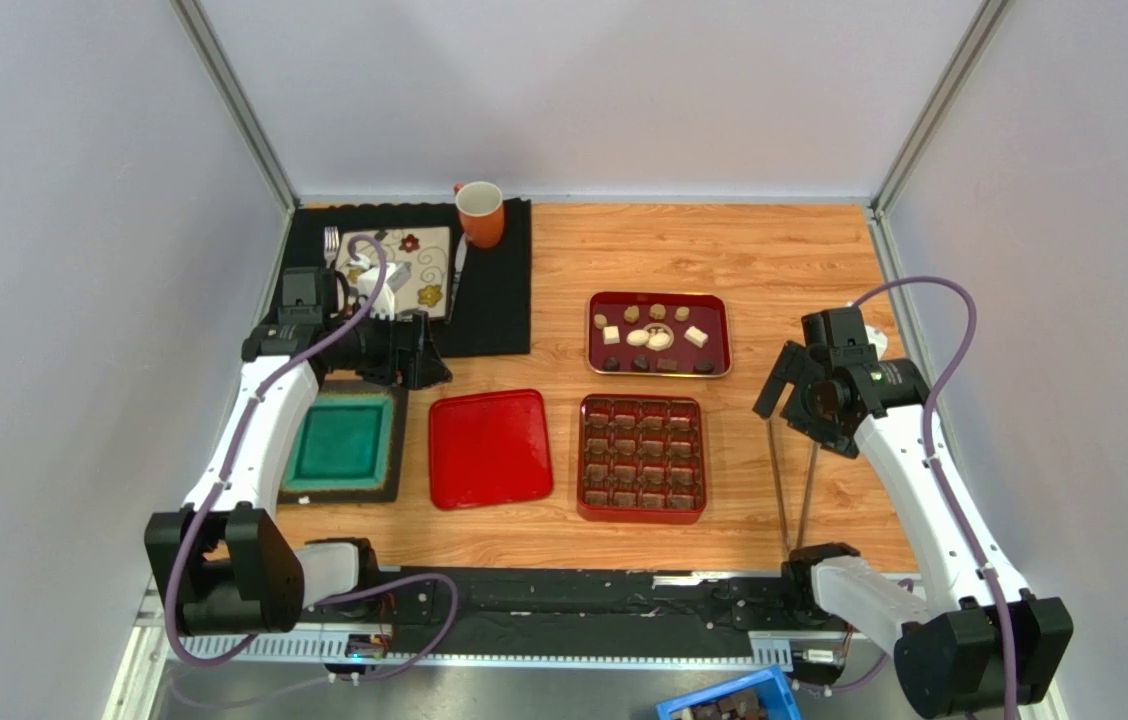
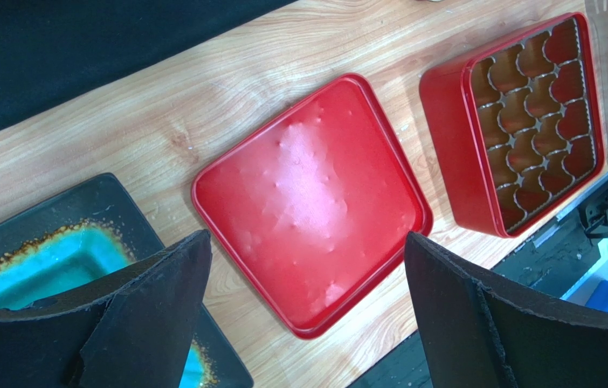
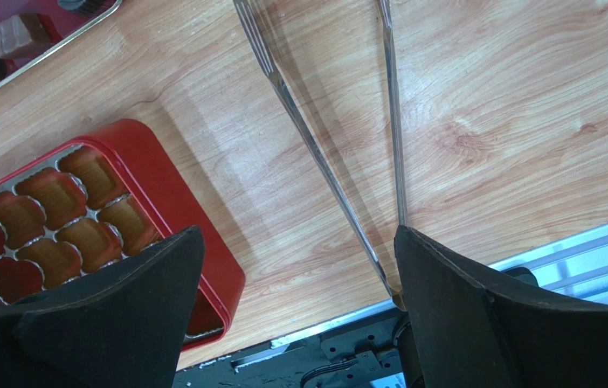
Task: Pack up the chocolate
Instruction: Pick up the clamp at the center of the board.
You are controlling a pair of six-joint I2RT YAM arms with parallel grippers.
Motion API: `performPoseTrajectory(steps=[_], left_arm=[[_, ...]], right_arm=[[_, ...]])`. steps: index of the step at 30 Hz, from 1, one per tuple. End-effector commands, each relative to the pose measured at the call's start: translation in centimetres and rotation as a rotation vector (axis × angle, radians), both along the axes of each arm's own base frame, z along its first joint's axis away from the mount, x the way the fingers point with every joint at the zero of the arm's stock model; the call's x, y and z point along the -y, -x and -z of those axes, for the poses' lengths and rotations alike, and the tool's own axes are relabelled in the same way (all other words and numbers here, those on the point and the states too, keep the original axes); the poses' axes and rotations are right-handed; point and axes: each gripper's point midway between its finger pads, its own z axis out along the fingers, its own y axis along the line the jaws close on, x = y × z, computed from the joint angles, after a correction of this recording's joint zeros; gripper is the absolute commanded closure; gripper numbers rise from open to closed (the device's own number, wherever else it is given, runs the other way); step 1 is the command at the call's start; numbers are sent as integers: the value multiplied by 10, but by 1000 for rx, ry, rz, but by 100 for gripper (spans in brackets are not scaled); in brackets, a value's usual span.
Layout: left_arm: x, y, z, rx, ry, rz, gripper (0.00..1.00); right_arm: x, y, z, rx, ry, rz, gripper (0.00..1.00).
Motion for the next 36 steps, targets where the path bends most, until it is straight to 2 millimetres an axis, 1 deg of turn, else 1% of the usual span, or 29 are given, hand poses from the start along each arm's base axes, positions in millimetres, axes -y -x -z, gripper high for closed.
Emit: performPoseTrajectory(steps=[1, 2, 3, 5, 6, 7, 8, 12, 17, 19, 23, 24, 26, 28, 29, 31, 36], left_arm=[[0, -6, -5, 38, -3, 19, 2], [0, -6, -4, 34, -5, 19, 2], [-1, -7, -4, 36, -9, 19, 2], [-1, -7, -5, 38, -13, 22, 2], [-1, -8, -5, 37, -17, 24, 2], [-2, -9, -7, 42, -21, 24, 2], [-2, -8, -7, 34, -23, 26, 2], [-5, -8, -9, 50, -44, 30, 2], [-3, -5, -7, 43, -33, 37, 2], [-2, -5, -6, 40, -20, 37, 2], [-1, -5, -4, 23, -16, 41, 2], [-1, -5, -4, 22, -18, 40, 2], [-1, -5, -5, 26, -19, 43, 2], [-1, -5, -7, 31, -22, 40, 2], [-1, -4, -7, 32, -20, 41, 2], [-2, -4, -7, 34, -21, 39, 2], [-2, -3, -3, 30, -29, 38, 2]], right_arm=[[5, -4, -6, 31, 5, 81, 7], [5, -3, -1, 15, -5, 137, 6], [8, 3, 9, -21, 6, 167, 6], [7, 7, 25, -77, 4, 215, 6], [11, 9, 31, -91, 34, 235, 6], [12, 12, 42, -130, 53, 240, 6], [13, 12, 46, -138, 57, 260, 6], [17, 18, 55, -163, 95, 287, 5], [20, 25, 60, -163, 103, 342, 6], [21, 24, 58, -143, 103, 365, 6], [23, 19, 63, -119, 109, 373, 8], [23, 21, 69, -137, 111, 369, 9], [20, 19, 77, -140, 102, 356, 11], [13, 21, 89, -176, 80, 326, 14], [11, 18, 93, -170, 71, 317, 15], [6, 20, 102, -189, 70, 289, 17], [3, 13, 110, -180, 82, 252, 20]])
